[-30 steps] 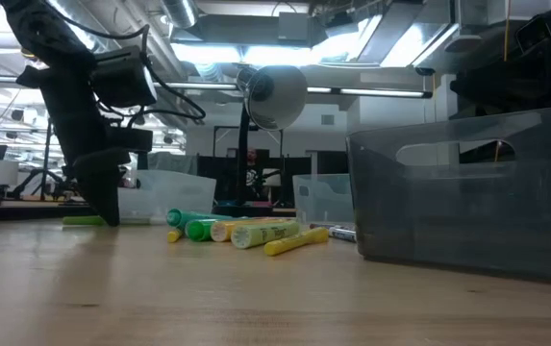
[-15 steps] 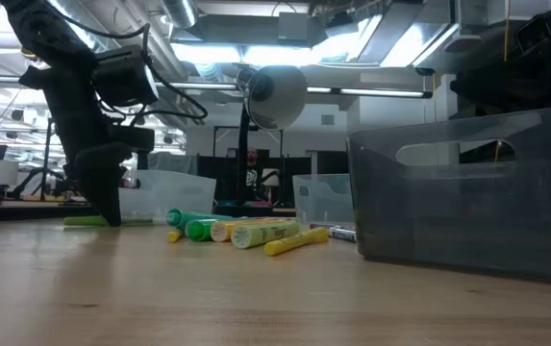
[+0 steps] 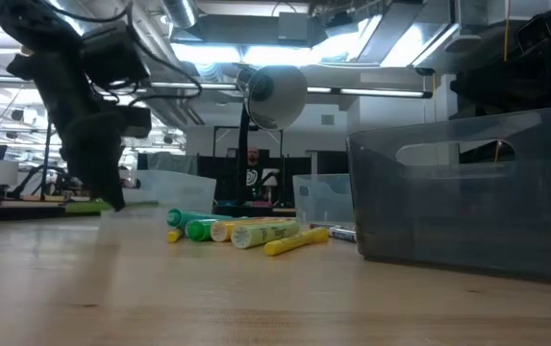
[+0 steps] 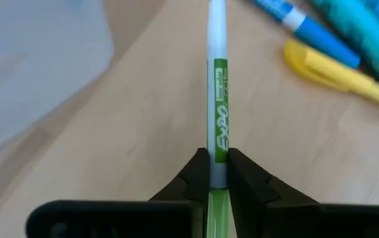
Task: Pick & Place Markers
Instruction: Put the light green marker pen into the left transparent bin
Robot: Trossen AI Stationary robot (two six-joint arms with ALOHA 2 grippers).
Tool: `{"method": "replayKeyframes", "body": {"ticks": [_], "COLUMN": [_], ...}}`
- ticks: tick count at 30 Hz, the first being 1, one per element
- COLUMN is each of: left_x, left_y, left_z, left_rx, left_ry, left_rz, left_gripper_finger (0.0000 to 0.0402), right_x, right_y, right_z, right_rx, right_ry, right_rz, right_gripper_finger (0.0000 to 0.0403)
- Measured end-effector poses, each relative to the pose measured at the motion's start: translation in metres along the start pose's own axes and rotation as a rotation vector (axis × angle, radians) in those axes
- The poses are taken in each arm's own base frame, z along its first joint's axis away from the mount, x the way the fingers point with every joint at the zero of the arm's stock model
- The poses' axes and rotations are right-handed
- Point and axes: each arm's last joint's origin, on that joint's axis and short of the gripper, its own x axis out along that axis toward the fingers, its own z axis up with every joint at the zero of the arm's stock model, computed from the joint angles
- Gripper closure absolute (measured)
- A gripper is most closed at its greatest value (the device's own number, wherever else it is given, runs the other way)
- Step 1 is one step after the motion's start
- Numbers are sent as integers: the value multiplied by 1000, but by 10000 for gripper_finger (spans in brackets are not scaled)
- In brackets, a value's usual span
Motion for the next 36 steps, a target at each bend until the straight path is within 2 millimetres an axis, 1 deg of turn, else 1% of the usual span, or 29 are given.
{"method": "replayKeyframes", "body": {"ticks": [7,19,28,36], "left_x": [-13,-43,-64,-80], "left_y": [-11,-29,-34,-36], "left_z": [5,23,37,43], "left_rx": [5,57,138,200], "left_ry": [-152,-501,-729,-875], "left_rz": [-43,-153,-209,-230], "left_gripper_finger": [373,373,373,373], "right_x": [0,0,0,0], "right_y": [0,0,0,0], "right_z": [0,0,0,0], "right_rx": [0,0,0,0], "right_ry": [0,0,0,0], "right_rz": [0,0,0,0], "right_gripper_finger": [246,246,246,246]}}
